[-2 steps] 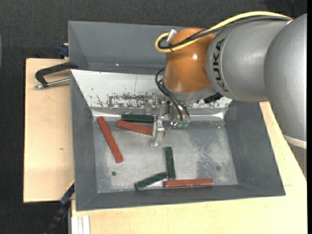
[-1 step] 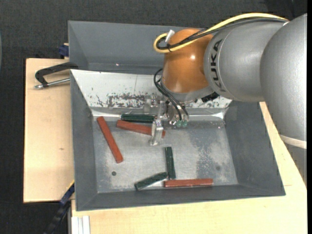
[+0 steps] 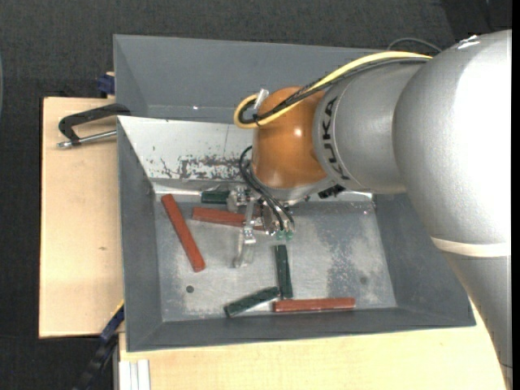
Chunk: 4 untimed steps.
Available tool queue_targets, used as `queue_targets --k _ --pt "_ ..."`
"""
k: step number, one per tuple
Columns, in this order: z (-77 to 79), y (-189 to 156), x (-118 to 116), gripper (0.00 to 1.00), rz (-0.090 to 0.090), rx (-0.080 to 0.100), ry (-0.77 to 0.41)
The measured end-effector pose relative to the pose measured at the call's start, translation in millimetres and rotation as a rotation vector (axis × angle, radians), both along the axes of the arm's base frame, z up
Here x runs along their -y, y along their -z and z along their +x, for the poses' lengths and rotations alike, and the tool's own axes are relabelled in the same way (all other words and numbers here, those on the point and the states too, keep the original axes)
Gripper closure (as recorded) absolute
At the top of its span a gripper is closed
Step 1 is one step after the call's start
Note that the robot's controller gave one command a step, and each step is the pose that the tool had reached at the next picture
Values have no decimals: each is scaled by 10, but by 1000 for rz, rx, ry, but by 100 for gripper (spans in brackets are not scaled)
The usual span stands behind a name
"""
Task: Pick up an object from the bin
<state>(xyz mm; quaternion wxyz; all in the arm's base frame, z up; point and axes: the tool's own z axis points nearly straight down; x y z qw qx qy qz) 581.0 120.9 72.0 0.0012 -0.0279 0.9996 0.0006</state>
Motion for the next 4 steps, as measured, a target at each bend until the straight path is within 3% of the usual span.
queue_targets --k 1,2,3,4 --pt "183 9 214 100 1 3 -81" --pt "182 9 214 100 1 3 -81" --pt "183 -1153 -13 100 1 3 -40" --pt "183 -1153 -12 100 1 3 -39"
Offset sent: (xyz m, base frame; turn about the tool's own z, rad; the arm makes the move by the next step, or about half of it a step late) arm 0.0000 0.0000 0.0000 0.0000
